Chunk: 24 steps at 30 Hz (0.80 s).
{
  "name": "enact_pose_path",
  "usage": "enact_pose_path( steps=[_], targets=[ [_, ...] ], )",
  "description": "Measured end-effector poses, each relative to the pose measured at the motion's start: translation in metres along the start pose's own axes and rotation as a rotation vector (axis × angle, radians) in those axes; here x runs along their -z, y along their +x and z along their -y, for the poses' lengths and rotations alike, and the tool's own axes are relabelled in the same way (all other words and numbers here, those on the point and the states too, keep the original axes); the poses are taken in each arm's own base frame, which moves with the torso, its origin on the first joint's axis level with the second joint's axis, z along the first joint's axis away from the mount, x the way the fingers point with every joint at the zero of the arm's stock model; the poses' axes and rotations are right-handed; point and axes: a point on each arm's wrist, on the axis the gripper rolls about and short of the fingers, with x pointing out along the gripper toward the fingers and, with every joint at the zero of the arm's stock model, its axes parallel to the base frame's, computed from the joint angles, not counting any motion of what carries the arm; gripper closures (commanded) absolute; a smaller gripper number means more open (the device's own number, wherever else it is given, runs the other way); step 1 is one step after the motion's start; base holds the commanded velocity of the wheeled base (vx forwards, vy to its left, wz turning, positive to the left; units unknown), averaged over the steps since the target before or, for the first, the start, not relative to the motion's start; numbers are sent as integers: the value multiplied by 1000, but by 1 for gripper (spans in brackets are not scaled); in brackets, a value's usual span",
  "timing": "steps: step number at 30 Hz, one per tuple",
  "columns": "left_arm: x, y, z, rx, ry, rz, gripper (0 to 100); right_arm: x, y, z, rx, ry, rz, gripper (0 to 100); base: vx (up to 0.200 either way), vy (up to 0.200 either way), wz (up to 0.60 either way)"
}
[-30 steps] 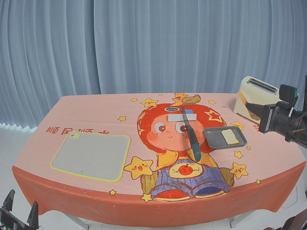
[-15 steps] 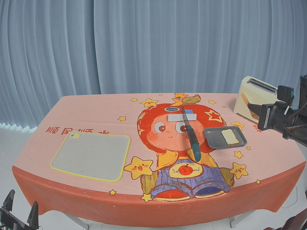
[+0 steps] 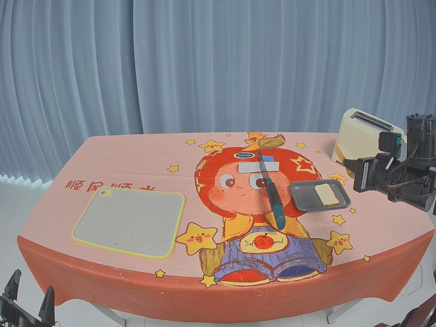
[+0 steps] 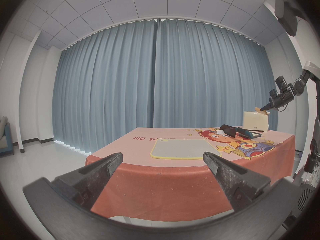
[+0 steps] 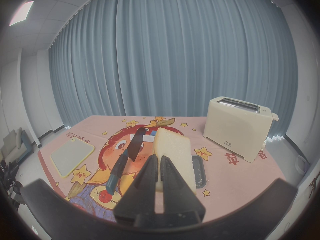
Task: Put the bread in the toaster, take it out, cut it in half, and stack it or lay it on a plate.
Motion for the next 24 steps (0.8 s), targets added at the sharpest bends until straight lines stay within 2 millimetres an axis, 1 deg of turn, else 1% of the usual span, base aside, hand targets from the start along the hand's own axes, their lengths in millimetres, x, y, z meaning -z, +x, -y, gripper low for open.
enact_pose_path(
  steps=[8, 19, 24],
  targets=[
    [0, 0, 0, 0, 0, 0, 0, 8, 17, -1, 10, -11, -55, 100, 0, 0, 0],
    [0, 0, 0, 0, 0, 0, 0, 19, 39, 2, 40, -17, -119, 100, 0, 0, 0],
    [0, 0, 0, 0, 0, 0, 0, 20, 46, 5, 52, -34, -112, 100, 0, 0, 0]
  ],
)
